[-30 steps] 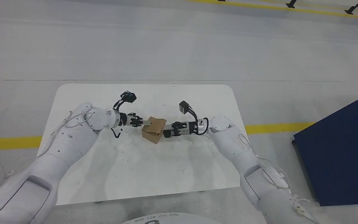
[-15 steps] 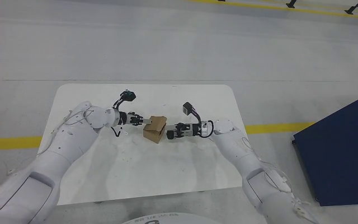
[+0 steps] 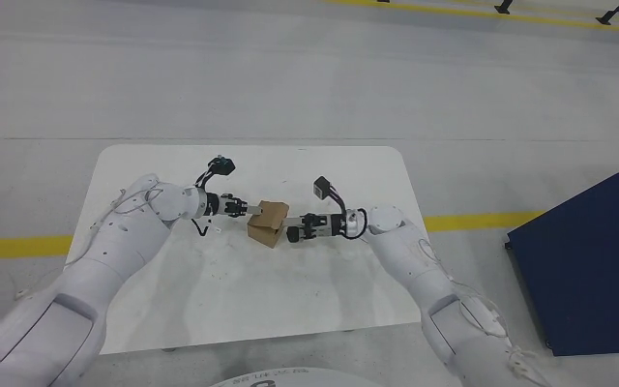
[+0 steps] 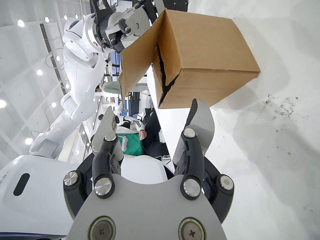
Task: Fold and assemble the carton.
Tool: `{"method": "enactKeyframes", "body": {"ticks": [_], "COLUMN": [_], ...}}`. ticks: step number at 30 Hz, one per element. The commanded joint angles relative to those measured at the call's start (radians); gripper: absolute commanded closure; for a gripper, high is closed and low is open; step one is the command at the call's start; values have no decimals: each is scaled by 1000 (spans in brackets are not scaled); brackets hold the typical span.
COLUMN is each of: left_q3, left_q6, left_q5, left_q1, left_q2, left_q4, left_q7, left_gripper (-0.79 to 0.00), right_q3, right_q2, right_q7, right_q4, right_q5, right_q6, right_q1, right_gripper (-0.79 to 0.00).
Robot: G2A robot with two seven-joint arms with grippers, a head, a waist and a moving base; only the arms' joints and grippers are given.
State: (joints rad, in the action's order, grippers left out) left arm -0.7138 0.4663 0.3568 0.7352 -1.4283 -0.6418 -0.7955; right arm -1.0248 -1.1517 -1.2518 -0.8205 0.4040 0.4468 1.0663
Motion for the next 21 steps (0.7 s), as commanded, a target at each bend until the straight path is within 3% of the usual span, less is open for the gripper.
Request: {"method": "enactKeyframes", "body": {"ticks": [1,7,21], "left_q3": [0,-1,3], "left_q6": [2,8,11], "left_q5": [0,-2,8], "left_q1": [-1,-5,-10], "left_q2": [-1,-5,-14], "left_q4": [4,14,30], "left_q7": [0,-2,0], "left_gripper": [-785,-785,-785], "right_q3": [7,27,61], "right_q2": [-2,-8,-22], "right_q7": [19,48,64], "right_q4": [1,2,29], "right_q5": [-15,-40,-60], "right_q6": [-23,-57,-93], "right_q1": [-5,-13,-38], "right_gripper": [-416,-363,-379]}}
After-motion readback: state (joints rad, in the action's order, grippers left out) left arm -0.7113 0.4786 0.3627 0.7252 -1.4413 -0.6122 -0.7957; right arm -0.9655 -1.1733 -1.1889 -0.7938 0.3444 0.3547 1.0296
